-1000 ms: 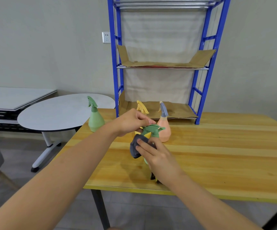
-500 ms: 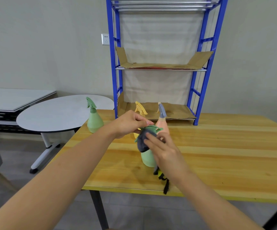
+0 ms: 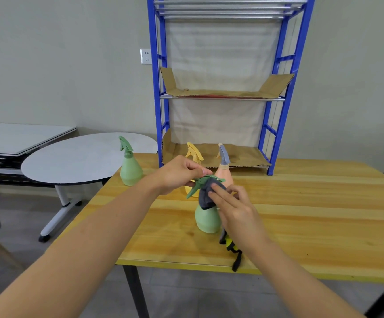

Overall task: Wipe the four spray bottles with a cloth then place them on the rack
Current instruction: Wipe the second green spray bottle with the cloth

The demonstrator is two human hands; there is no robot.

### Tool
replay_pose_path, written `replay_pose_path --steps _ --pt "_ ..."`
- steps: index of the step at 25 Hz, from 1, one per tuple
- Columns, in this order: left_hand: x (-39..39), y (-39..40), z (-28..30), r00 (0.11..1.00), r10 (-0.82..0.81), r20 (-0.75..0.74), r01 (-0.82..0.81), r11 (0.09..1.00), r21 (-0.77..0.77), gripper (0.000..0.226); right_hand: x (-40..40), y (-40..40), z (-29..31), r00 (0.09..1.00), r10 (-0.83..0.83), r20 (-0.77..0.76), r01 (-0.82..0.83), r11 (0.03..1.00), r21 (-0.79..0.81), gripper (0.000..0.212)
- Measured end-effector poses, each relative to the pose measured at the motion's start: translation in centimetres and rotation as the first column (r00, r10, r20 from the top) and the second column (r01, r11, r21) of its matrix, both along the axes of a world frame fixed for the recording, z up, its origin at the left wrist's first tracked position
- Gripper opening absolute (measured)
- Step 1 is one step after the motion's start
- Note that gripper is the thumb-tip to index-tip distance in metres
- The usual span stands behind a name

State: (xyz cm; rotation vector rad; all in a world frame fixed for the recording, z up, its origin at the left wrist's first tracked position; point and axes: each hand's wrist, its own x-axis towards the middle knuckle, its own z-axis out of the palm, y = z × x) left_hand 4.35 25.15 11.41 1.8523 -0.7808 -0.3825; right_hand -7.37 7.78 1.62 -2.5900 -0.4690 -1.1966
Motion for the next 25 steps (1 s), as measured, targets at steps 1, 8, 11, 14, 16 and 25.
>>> replay_pose_path --steps 1,8,11,14,16,25 --pt "-0.1 0.0 0.0 1.000 -0.002 -0.001 0.002 1.000 -0.001 0.022 -0.5 0.2 0.6 1.000 -0.004 0.002 0.004 0.997 0.072 0.043" --pt "-0.2 -0.1 0.2 1.000 0.001 0.018 -0.001 1.000 0.005 0.023 -0.2 1.5 0.9 0.988 0.150 -0.046 -0.145 0.985 0.094 0.046" --pt "0.0 -0.2 0.0 1.000 -0.008 0.024 0.008 1.000 0.006 0.021 -0.8 -0.8 1.1 0.998 -0.049 0.051 0.040 0.984 0.171 0.034" --pt "0.0 -0.3 -0.1 1.000 -0.011 0.016 0.011 1.000 -0.006 0.019 -1.2 -0.5 -0.1 0.999 -0.010 -0.048 0.009 1.000 -0.021 0.043" --pt "0.1 -0.3 -0.3 0.999 -0.011 0.032 0.011 1.000 0.000 0.020 -1.8 0.0 -0.6 0.993 0.074 -0.091 -0.089 0.980 -0.175 0.046" --pt "0.1 -0.3 -0.2 0.986 -0.004 0.164 -0.003 0.999 0.046 0.015 -2.4 -0.5 -1.2 0.980 0.076 -0.186 -0.121 0.961 -0.247 0.044"
